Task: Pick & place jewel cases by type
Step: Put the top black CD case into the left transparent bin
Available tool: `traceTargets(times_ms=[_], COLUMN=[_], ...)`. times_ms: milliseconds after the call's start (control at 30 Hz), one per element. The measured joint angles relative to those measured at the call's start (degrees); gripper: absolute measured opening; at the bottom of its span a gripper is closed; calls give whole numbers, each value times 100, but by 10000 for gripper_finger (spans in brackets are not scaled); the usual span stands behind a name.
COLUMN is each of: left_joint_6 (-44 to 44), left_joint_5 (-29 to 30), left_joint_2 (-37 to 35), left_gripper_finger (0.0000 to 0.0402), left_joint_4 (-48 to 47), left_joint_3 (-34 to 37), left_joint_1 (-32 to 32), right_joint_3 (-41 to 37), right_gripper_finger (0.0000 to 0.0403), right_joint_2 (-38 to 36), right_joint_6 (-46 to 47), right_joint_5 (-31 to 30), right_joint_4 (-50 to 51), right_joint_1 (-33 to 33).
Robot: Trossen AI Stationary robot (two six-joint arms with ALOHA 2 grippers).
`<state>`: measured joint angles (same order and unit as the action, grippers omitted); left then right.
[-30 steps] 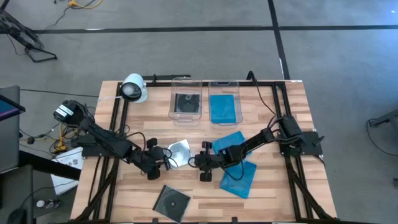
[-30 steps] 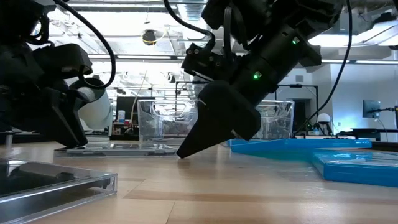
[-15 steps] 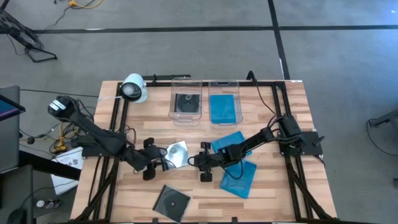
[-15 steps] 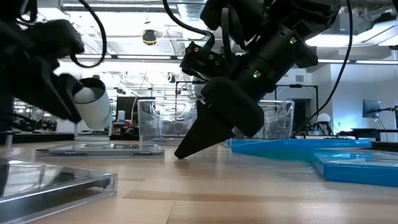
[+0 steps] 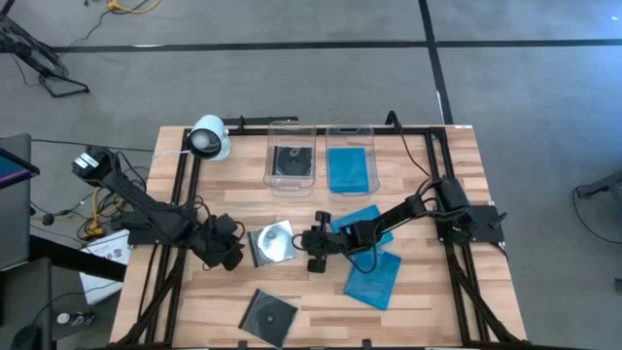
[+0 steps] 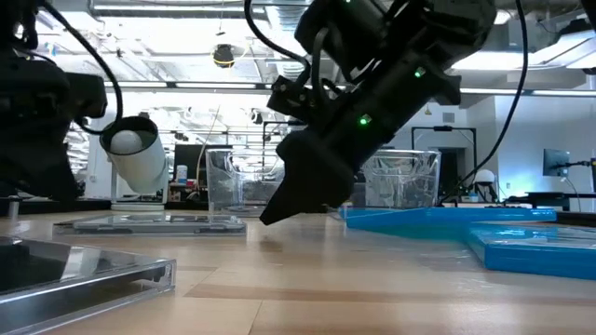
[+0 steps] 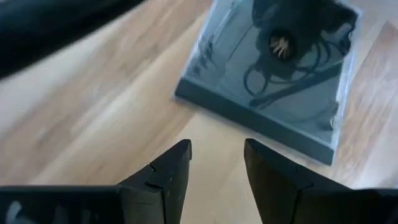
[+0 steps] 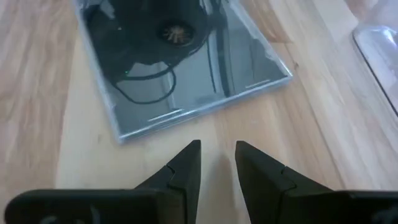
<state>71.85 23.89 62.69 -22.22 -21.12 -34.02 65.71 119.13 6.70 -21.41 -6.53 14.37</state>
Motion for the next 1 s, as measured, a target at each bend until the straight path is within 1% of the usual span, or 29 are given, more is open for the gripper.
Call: traceTargets(times_ms=[133, 233, 300, 433, 600, 1000], left_joint_6=[38, 29, 17, -3, -34, -545], left_joint_5=[-150, -241, -218, -130, -62, 15], left_joint_2=[227, 476, 675, 991, 1030, 1043], left_gripper_finger=[148, 148, 148, 148, 148, 148], left_joint_4=[9, 20, 84, 262, 350, 459], left_joint_3=[0, -4, -33, -55, -36, -20], left_joint_1=[28, 90, 145, 271, 381, 659], right_joint_3=[-1, -2, -2, -2, -2, -2], right_gripper_finger=[95, 95, 95, 95, 95, 95], right_joint_2=[23, 22, 24, 24, 24, 23], right_joint_6=[83, 51, 37, 30, 30, 36], right_joint_5=[65, 275, 390, 409, 496, 483], right_joint_4=[-63, -212, -299, -354, -367, -261], right_joint_1=[-62, -47, -21, 29, 39, 61])
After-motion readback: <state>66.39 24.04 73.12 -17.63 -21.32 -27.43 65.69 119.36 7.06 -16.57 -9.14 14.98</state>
